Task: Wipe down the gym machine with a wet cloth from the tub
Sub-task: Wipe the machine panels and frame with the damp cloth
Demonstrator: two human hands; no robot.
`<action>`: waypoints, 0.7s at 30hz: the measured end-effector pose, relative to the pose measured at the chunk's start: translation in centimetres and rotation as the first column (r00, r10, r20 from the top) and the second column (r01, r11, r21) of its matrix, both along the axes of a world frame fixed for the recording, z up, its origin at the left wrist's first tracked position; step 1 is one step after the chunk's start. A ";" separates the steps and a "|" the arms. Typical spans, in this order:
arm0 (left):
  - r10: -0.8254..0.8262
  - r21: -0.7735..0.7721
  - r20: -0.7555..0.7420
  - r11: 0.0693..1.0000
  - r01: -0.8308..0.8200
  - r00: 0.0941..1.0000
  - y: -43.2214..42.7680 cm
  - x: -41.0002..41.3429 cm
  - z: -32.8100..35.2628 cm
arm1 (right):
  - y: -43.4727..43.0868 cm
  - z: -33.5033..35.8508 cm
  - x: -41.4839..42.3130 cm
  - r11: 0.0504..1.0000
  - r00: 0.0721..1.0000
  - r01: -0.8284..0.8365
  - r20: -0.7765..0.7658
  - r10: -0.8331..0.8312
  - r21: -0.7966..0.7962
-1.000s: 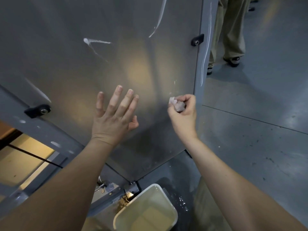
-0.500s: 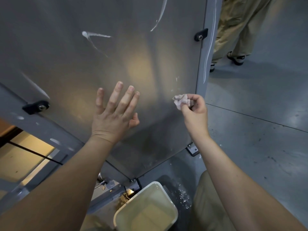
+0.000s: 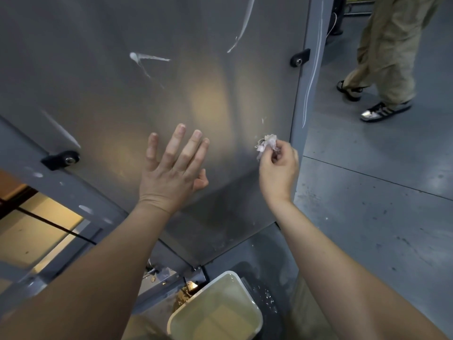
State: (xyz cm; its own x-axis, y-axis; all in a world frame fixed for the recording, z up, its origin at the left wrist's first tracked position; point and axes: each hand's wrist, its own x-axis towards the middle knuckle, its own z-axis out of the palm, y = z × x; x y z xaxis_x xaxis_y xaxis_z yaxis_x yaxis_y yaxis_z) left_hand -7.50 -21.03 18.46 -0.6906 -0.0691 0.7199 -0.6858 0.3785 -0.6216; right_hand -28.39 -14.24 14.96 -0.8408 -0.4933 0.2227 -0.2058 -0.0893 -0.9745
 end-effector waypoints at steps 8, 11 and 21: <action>0.001 -0.013 -0.001 1.000 -0.001 1.000 0.2 -0.1 0.1 | -0.2 1.5 -0.8 0.983 0.959 -0.034 -0.283 -0.019 -0.179; 0.011 -0.015 -0.007 1.000 -0.011 1.000 0.2 -0.2 0.3 | 0.4 -1.2 0.4 0.983 0.913 -0.111 -0.406 0.041 -0.149; -0.001 0.008 -0.009 1.000 0.001 1.000 0.2 0.0 0.1 | -0.3 -0.4 0.3 0.966 0.876 -0.174 -0.478 0.064 -0.190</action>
State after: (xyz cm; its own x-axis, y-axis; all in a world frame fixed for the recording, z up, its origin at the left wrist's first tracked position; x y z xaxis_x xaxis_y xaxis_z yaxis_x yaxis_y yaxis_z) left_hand -7.51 -20.82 18.61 -0.6842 -0.0739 0.7255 -0.6910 0.3840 -0.6125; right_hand -28.09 -14.53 14.51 -0.5504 -0.4746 0.6869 -0.6030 -0.3431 -0.7202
